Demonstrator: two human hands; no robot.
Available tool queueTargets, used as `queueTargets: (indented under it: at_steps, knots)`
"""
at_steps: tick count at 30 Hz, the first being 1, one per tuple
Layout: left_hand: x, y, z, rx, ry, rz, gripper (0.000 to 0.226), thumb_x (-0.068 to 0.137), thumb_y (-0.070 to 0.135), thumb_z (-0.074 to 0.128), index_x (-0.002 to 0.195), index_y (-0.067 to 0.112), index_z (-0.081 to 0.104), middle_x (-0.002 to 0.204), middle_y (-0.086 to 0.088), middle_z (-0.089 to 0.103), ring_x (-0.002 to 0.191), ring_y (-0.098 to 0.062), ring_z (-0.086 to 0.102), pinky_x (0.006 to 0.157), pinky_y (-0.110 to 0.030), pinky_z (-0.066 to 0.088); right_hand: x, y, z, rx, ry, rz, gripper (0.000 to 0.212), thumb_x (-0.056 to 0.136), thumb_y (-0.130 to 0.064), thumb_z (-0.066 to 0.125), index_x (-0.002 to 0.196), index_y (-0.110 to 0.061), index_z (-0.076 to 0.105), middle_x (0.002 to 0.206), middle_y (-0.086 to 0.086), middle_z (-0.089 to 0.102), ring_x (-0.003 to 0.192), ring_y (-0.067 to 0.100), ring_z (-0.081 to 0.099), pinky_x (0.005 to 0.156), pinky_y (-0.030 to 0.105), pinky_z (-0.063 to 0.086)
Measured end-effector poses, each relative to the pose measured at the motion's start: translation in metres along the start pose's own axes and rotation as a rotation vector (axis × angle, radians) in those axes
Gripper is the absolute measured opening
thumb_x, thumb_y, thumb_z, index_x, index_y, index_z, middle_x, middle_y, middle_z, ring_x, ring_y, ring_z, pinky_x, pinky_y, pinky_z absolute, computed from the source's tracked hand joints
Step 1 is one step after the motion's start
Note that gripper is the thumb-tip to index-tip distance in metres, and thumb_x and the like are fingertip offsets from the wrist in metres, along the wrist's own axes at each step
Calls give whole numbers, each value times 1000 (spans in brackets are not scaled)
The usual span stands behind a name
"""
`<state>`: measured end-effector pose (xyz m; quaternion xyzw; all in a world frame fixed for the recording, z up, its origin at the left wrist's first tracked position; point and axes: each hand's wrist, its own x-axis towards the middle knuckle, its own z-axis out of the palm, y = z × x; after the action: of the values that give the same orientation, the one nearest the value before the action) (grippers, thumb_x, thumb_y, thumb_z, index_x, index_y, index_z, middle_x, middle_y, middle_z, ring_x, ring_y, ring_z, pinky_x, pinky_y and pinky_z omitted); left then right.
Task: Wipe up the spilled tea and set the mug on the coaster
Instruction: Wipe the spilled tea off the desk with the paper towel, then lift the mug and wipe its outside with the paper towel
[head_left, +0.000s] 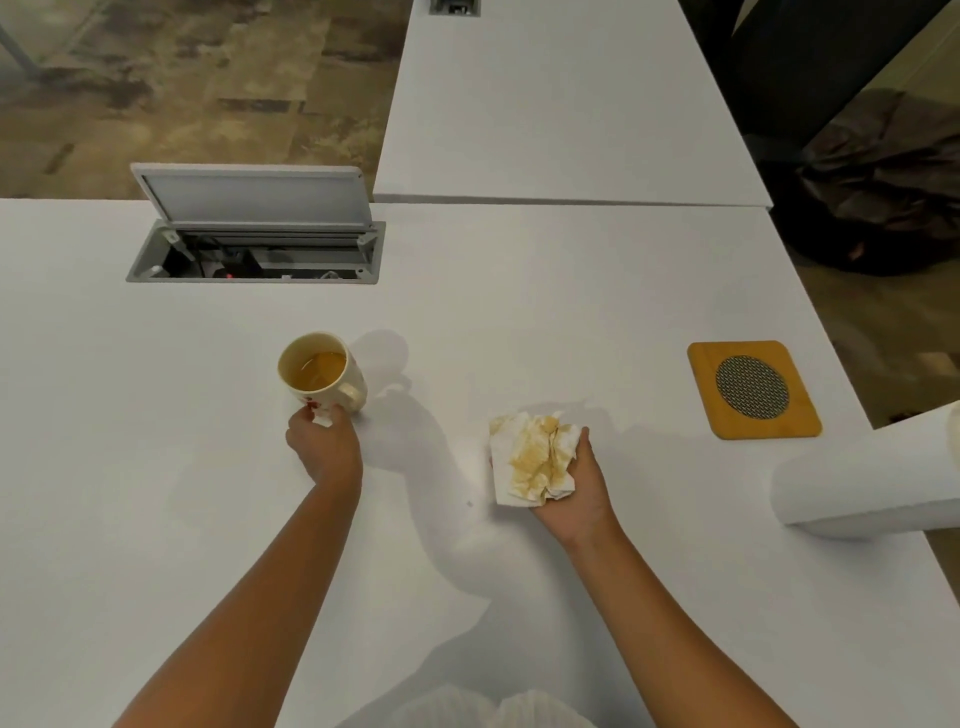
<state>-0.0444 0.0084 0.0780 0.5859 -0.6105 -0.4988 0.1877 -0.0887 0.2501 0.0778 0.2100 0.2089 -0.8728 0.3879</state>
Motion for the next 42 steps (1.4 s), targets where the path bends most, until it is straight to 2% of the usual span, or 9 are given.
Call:
queueTargets:
  at_steps: [4,12,18,22,24,27,35,38,42]
  knots:
    - [5,6,1,-37,30,-20,35,86,23,53,112,0,51,121,-16,56,99,-36,60,88,-49,51,-4,-3,-6,23,53,8,48,92,-44,38,118,-11,61,121,19,63,106,37,63,80,60,52]
    - [-5,8,7,-106,-97,-4,12,88,15,43,83,15,53,93,-8,62,80,-24,61,84,-40,51,-6,-17,-16,-140,68,-121,44,85,1,45,127,-8,49,106,6,70,91,13,70,82,23,56]
    - [-12,13,11,-220,-166,-35,12,94,17,36,102,20,44,110,-1,55,85,-20,62,84,-34,51,0,-5,-12,-1476,422,-480,43,88,2,48,123,-22,54,122,1,62,113,19,58,87,16,42]
    - [-16,13,11,-265,-235,-30,11,95,20,35,104,23,40,115,0,51,87,-20,62,85,-34,51,4,26,-15,-1937,278,-894,46,83,6,54,125,-13,58,125,7,62,115,24,58,98,23,43]
    - [-15,12,11,-275,-257,-14,9,96,21,36,104,23,40,115,0,52,89,-20,62,85,-33,51,10,49,-20,-2200,112,-775,47,89,-13,57,134,-8,46,141,17,46,130,33,44,109,38,34]
    - [-14,10,16,-233,-330,40,6,97,30,38,96,27,43,103,6,55,95,-19,57,85,-35,47,14,80,-31,-2314,-72,-354,53,100,-31,30,147,-14,15,158,9,5,146,23,1,116,29,-8]
    - [-10,11,18,-268,-395,9,28,98,35,32,89,20,54,106,-3,58,97,-23,59,90,-37,49,1,38,-59,-2422,-695,-281,49,96,-1,29,141,-19,34,154,2,22,145,18,11,114,27,-9]
    - [-6,10,15,-292,-339,-37,33,98,35,33,76,21,54,89,-2,60,80,-17,60,89,-34,49,4,8,-59,-2411,-619,-340,45,98,-4,28,139,-20,39,153,2,26,143,17,14,114,24,-8]
    - [-5,-1,12,-232,-247,-29,36,97,37,33,69,23,50,77,4,61,82,-18,59,93,-31,43,8,-25,-54,-2283,-150,-380,41,98,-7,34,136,-21,42,150,2,32,141,15,26,111,13,5]
